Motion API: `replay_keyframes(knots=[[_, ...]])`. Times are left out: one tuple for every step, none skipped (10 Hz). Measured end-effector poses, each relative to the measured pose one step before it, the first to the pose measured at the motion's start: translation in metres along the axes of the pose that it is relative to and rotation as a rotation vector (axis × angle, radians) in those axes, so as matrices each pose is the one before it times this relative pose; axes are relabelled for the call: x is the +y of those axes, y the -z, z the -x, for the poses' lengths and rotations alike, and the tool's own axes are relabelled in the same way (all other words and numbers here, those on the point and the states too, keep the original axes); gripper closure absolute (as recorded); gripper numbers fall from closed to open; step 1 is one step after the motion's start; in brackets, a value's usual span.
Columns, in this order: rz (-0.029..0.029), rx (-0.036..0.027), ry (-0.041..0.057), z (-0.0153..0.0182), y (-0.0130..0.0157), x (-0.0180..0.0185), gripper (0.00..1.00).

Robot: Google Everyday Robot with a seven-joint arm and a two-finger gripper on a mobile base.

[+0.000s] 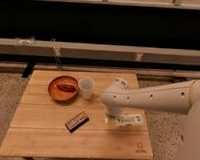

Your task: Place the bottle in the ceramic bowl

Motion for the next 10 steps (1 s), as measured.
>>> replay_keyframes(knots=[[-0.00626,-0.0351,-0.02447,0.00682,0.00622,-0.00836,1.0],[-0.00558,-0.02487,-0.01088,0.00698,0.00416,-0.00526,1.0],[-0.00915,-0.03888,-0.01377,0.0129,0.00616,-0.00738,1.0],[-0.00978,-0.04167,-0.01518,0.01119,0.00592,-0.00652,1.0],[-0.008,-0.032,-0.01291,0.0062,0.00455,-0.0042,1.0],[-0.01311,-0.06068,-0.02513,0.00797,0.00734,-0.00529,1.0],[-0.00743,-0.04098,-0.02023,0.00421,0.00383,-0.00263,1.0],[-0.00851,-0.0508,-0.02341,0.0056,0.00381,-0.00258,1.0],[-0.00802,-0.04683,-0.02413,0.0053,0.00303,-0.0016,1.0],[-0.00322,-0.03974,-0.02041,0.0046,0.00361,-0.00065,1.0]])
